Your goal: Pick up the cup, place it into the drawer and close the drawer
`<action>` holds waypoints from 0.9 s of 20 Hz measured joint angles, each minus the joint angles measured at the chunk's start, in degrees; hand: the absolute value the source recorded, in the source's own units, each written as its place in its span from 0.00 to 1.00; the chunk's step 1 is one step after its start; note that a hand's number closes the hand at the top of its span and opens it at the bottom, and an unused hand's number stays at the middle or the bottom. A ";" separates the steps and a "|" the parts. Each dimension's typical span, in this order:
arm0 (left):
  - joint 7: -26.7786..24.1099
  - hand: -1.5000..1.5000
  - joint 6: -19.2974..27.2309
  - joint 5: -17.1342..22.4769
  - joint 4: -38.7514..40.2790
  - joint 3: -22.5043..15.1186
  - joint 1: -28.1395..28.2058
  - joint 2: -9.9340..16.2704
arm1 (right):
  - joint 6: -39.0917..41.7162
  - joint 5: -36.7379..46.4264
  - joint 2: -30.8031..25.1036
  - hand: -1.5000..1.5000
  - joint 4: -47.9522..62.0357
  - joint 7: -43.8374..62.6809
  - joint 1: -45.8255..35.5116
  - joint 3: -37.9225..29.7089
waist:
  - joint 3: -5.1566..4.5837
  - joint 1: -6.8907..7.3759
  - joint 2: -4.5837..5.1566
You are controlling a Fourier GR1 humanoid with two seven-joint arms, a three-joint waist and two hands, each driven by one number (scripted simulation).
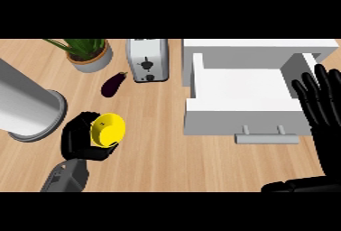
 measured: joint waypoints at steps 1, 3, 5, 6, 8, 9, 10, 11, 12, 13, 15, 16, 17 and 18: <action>1.14 1.00 -0.01 -0.15 -1.90 -0.83 -0.09 -0.15 | -0.18 0.14 0.03 0.00 0.74 0.02 -0.85 0.01 | 0.00 0.08 -0.01; 4.56 1.00 0.45 -0.15 -8.19 -2.80 1.39 -1.08 | 0.24 -0.31 -0.43 0.00 1.75 -0.27 -0.92 -0.80 | 0.02 0.30 -0.07; 8.54 1.00 0.68 0.18 -13.19 -4.18 1.19 -1.30 | 0.71 -0.05 -0.12 0.00 2.33 -1.61 0.28 -0.61 | 0.03 0.29 -0.09; 10.84 1.00 0.66 0.69 -15.16 -4.41 0.34 -1.01 | 0.62 -0.22 -0.40 0.00 2.52 -1.12 -0.40 -0.92 | 0.04 0.27 -0.08; 15.47 1.00 2.00 1.49 -20.88 -5.49 0.13 -1.76 | 0.14 -0.21 -0.36 0.00 2.18 -0.46 -0.89 -1.03 | 0.04 0.30 -0.10; 17.67 1.00 2.57 1.87 -23.41 -6.05 0.18 -2.15 | -0.41 0.44 0.11 0.00 2.44 -0.41 -1.26 -0.47 | 0.03 0.29 -0.09; 19.62 1.00 3.29 2.07 -25.56 -6.70 0.12 -2.70 | 0.11 0.03 -0.02 0.00 2.78 -1.14 -0.93 -0.78 | 0.01 0.23 -0.06; 22.21 1.00 4.29 2.42 -28.10 -7.20 -0.42 -3.07 | 0.32 -0.24 -0.16 0.00 2.37 -1.20 -0.44 -1.01 | 0.02 0.18 -0.06; 24.22 1.00 5.39 2.75 -29.22 -7.20 -1.81 -3.36 | 0.17 -0.25 -0.18 0.00 1.67 -0.69 -0.40 -0.93 | 0.02 0.07 -0.04; 25.37 1.00 6.54 2.58 -30.10 -7.53 -2.90 -3.92 | 0.48 -0.25 -0.24 0.00 2.35 -1.51 -0.25 -1.19 | 0.00 -0.01 -0.02; 29.13 1.00 8.84 2.60 -33.02 -8.14 -4.80 -4.58 | 0.47 -0.30 -0.15 0.00 1.21 -1.12 0.37 -0.95 | 0.01 -0.12 0.01; 30.73 1.00 9.98 2.25 -34.50 -8.61 -5.63 -4.81 | 0.31 0.33 0.18 0.00 1.48 -1.66 0.37 -0.52 | 0.00 -0.12 0.02; 31.57 1.00 10.77 2.00 -34.56 -8.74 -6.92 -5.08 | 0.64 -0.11 -0.16 0.00 1.86 -1.56 0.07 -0.90 | -0.01 -0.17 0.04; 32.64 1.00 11.60 1.88 -34.43 -8.76 -8.69 -5.31 | 0.69 -0.42 -0.43 0.00 1.91 -1.29 -0.35 -1.27 | -0.01 -0.24 0.08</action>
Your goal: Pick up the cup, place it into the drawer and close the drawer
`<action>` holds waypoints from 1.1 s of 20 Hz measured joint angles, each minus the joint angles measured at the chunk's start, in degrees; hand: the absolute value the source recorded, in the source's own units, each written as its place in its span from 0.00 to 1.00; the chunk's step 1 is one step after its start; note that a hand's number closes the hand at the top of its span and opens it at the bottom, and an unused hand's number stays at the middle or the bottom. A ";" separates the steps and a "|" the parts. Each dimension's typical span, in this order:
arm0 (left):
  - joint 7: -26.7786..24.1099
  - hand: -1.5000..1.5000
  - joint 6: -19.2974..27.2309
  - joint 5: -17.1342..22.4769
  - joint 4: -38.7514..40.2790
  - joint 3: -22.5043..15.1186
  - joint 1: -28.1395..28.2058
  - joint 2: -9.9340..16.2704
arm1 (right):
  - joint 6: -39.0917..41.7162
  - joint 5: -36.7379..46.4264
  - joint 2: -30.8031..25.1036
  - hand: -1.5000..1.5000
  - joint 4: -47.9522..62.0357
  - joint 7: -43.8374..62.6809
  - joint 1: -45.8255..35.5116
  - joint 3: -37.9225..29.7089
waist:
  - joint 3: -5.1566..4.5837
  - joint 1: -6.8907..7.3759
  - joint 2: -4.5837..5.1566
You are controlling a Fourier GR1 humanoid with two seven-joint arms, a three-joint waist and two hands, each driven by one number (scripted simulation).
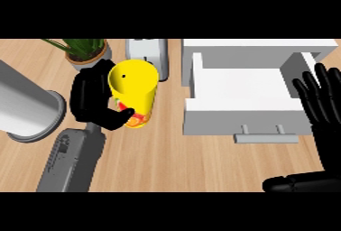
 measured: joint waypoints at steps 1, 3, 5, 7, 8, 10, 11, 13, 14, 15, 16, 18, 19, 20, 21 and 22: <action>1.74 1.00 1.92 -0.01 -0.69 -0.74 -1.88 -0.27 | -0.22 0.21 0.10 0.00 -0.19 0.48 -0.21 0.34 | 0.00 -0.06 0.00; 4.39 1.00 3.77 -0.82 -1.74 -1.17 -4.32 -0.36 | 0.19 0.02 0.05 0.00 -0.01 -0.20 0.24 0.12 | -0.01 -0.10 0.01; 6.74 1.00 5.47 -1.56 -1.63 -1.32 -7.18 -0.54 | 0.84 -0.21 -0.24 0.00 0.50 -1.22 0.74 -0.45 | 0.00 -0.16 0.03; 8.78 1.00 8.02 -2.04 -1.20 -2.06 -10.38 -0.81 | 0.72 -0.05 -0.16 0.00 1.07 -1.35 0.26 -0.46 | 0.00 -0.21 0.05; 9.55 1.00 8.66 -2.42 -0.21 -1.77 -12.38 -0.63 | 0.96 -0.67 -0.50 0.00 0.51 -0.91 0.52 -0.90 | 0.00 -0.29 0.07; 10.34 1.00 10.11 -3.44 1.04 -2.26 -14.99 -0.83 | 0.78 0.23 -0.15 0.00 0.74 -1.26 0.59 -0.25 | -0.01 -0.32 0.07; 11.36 1.00 10.86 -3.92 0.95 -2.60 -15.78 -0.92 | 0.97 -0.70 -0.85 0.00 0.99 -0.48 -0.31 -1.21 | -0.01 -0.27 0.08; 11.72 1.00 12.47 -4.48 3.17 -3.20 -18.71 -1.05 | 1.03 -0.45 -0.46 0.00 1.09 -1.03 0.18 -0.85 | -0.02 -0.41 0.10; 11.65 1.00 12.97 -4.26 4.53 -3.63 -19.95 -1.10 | 0.81 -0.04 -0.16 0.00 1.40 -1.39 0.20 -0.63 | -0.01 -0.44 0.12; 11.96 1.00 13.05 -4.40 5.58 -3.55 -21.06 -1.14 | 0.78 0.23 -0.05 0.00 2.04 -1.77 -0.12 -0.50 | -0.01 -0.42 0.12; 11.69 1.00 13.10 -4.86 7.29 -3.42 -22.34 -1.16 | 0.26 0.38 0.16 0.00 1.09 -0.77 -0.28 -0.09 | 0.00 -0.48 0.14; 11.70 1.00 14.60 -4.64 10.46 -4.33 -25.16 -1.21 | 0.46 0.62 0.10 0.00 1.65 -1.42 -0.26 -0.17 | -0.01 -0.60 0.16; 10.62 1.00 15.14 -4.33 12.95 -4.79 -26.31 -1.22 | 0.25 1.08 0.50 0.00 1.12 -1.49 0.14 0.44 | 0.00 -0.77 0.20; 10.55 1.00 15.85 -4.24 14.89 -5.04 -27.91 -1.23 | 0.30 0.96 0.29 0.00 1.60 -1.55 -0.25 0.10 | -0.01 -0.81 0.21; 10.71 1.00 15.94 -4.51 16.68 -4.63 -29.43 -1.23 | 0.62 0.93 0.18 0.00 1.53 -1.96 0.38 -0.05 | -0.01 -0.83 0.22; 10.75 1.00 16.28 -4.30 18.13 -4.67 -30.74 -1.24 | 0.59 0.80 0.05 0.00 1.35 -1.37 -0.03 0.04 | 0.00 -0.83 0.22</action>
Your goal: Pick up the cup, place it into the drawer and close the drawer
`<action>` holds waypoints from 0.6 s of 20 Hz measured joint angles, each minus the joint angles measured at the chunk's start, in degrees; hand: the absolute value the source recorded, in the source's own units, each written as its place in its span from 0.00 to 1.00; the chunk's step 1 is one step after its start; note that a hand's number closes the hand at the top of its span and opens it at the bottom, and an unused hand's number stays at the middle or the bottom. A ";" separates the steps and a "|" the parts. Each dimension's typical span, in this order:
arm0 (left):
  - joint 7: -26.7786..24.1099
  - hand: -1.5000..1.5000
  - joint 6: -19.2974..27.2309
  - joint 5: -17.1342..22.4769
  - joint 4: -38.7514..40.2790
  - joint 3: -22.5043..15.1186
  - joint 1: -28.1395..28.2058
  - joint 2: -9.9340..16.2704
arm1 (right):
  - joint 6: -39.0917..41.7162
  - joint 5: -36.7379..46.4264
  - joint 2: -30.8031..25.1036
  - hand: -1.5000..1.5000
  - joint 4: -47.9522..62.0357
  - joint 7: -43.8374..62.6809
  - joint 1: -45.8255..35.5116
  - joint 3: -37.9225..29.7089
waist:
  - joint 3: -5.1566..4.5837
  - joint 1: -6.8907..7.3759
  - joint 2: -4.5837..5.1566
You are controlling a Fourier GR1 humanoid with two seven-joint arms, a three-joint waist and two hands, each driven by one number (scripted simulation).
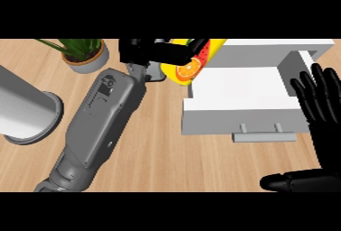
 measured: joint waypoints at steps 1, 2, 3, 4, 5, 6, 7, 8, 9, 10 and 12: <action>0.22 1.00 1.06 0.48 1.17 -0.92 -1.24 -0.01 | 0.11 -0.01 -0.12 0.00 0.67 -0.43 -0.27 -0.29 | -0.01 -0.03 0.00; 0.24 1.00 1.65 0.76 2.34 -1.47 -2.06 -0.01 | 0.48 -0.82 -0.64 0.00 0.61 -0.24 -0.42 -1.08 | 0.00 -0.05 0.00; -0.17 1.00 1.68 1.06 4.37 -1.06 -3.32 -0.01 | 0.78 -0.90 -0.67 0.00 0.44 -0.55 0.11 -1.08 | -0.01 -0.12 0.01; -0.61 1.00 2.03 1.32 6.12 -1.13 -4.68 -0.02 | 0.72 -0.68 -0.50 0.00 1.18 -1.07 -0.18 -1.06 | 0.00 -0.15 0.03; -1.26 1.00 2.63 2.12 7.90 -1.62 -5.73 -0.02 | 0.37 -0.53 -0.48 0.00 1.28 -0.65 -0.69 -1.05 | 0.00 -0.24 0.06; -1.56 1.00 3.19 2.61 9.15 -2.02 -6.55 -0.03 | 0.27 0.02 -0.05 0.00 0.75 -0.84 0.01 -0.34 | 0.00 -0.27 0.05; -2.50 1.00 3.55 3.54 10.89 -2.73 -7.13 -0.03 | -0.13 0.20 0.22 0.00 0.97 -0.47 -0.83 0.01 | 0.00 -0.37 0.08; -2.77 1.00 4.17 4.27 12.22 -3.34 -7.89 -0.03 | -0.36 -0.07 0.09 0.00 1.28 -0.09 -1.48 -0.40 | -0.01 -0.39 0.09; -3.25 1.00 4.88 5.06 14.00 -3.97 -8.96 -0.03 | -0.14 -0.59 -0.07 0.00 1.23 -0.04 -1.41 -0.71 | -0.01 -0.56 0.12; -4.16 1.00 5.79 6.19 15.53 -5.11 -9.75 -0.03 | -0.18 -0.69 -0.02 0.00 1.52 -0.02 -1.71 -0.72 | 0.00 -0.73 0.15; -6.37 1.00 6.97 8.60 18.97 -7.11 -10.77 -0.03 | 0.02 -0.67 -0.26 0.00 1.46 0.28 -1.93 -0.54 | 0.01 -1.22 0.25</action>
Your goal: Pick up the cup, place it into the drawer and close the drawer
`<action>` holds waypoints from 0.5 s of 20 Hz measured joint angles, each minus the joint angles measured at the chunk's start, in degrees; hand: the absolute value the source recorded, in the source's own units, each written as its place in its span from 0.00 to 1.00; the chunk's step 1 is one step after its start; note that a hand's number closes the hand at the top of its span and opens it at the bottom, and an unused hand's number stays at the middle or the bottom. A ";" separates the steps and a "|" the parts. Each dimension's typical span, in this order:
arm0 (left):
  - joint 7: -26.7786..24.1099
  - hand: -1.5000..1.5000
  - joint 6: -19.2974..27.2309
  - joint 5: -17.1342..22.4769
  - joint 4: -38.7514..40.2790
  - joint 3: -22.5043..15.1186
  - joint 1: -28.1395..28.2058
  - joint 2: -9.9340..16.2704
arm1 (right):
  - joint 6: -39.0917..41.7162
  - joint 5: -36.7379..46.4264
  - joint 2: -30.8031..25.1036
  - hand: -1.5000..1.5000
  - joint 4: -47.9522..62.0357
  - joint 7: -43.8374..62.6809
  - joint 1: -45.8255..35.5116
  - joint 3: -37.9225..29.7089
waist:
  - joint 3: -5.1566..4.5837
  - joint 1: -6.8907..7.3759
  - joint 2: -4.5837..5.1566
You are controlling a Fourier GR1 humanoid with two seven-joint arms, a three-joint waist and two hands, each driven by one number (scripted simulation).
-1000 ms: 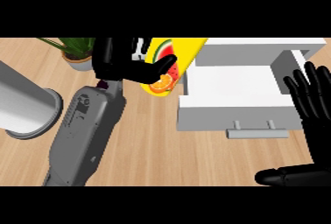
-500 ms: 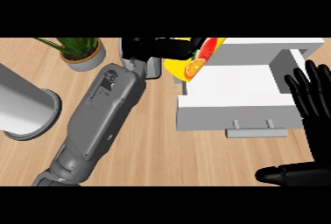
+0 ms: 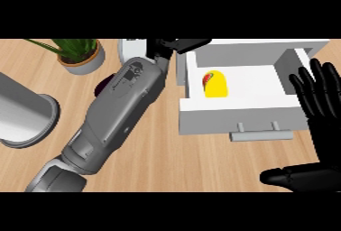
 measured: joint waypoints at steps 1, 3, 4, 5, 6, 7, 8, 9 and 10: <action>-0.07 1.00 0.73 1.17 1.06 -1.03 -0.85 -0.01 | -0.21 0.15 0.15 0.00 -0.09 0.04 -0.11 0.12 | 0.00 -0.04 0.00; -0.89 1.00 1.14 3.17 3.90 -2.52 -2.18 -0.01 | 0.54 -0.06 0.04 0.00 0.02 -0.85 1.02 0.06 | 0.00 -0.32 0.05; -1.06 1.00 1.70 4.33 5.23 -3.60 -3.11 0.00 | 0.67 -0.03 -0.06 0.00 0.77 -1.23 0.38 -0.02 | 0.01 -0.53 0.12; -1.65 1.00 0.97 4.40 7.13 -3.32 -3.72 -0.01 | 0.68 0.36 0.08 0.00 0.81 -1.83 0.68 0.11 | 0.01 -0.46 0.15; -2.31 1.00 0.99 4.94 8.68 -4.03 -4.16 0.00 | 0.84 -0.12 -0.31 0.00 0.35 -1.24 0.54 -0.21 | 0.02 -0.73 0.22; -2.32 1.00 1.08 5.60 9.66 -4.99 -4.85 -0.01 | 0.94 -0.64 -0.58 0.00 0.23 -0.81 0.32 -0.58 | 0.01 -0.82 0.22; -2.66 1.00 1.11 6.16 10.85 -5.76 -5.26 0.00 | 1.12 -0.82 -0.57 0.00 -0.19 -0.92 0.92 -0.61 | 0.02 -0.99 0.23; -3.34 1.00 0.59 6.53 12.34 -6.25 -5.57 0.00 | 1.47 -0.97 -0.52 0.00 -0.20 -1.33 1.28 -0.50 | 0.02 -1.21 0.32; -3.91 1.00 0.78 7.16 13.32 -7.27 -5.70 0.00 | 1.62 -0.97 -0.53 0.00 0.34 -1.67 0.95 -0.50 | 0.03 -1.40 0.38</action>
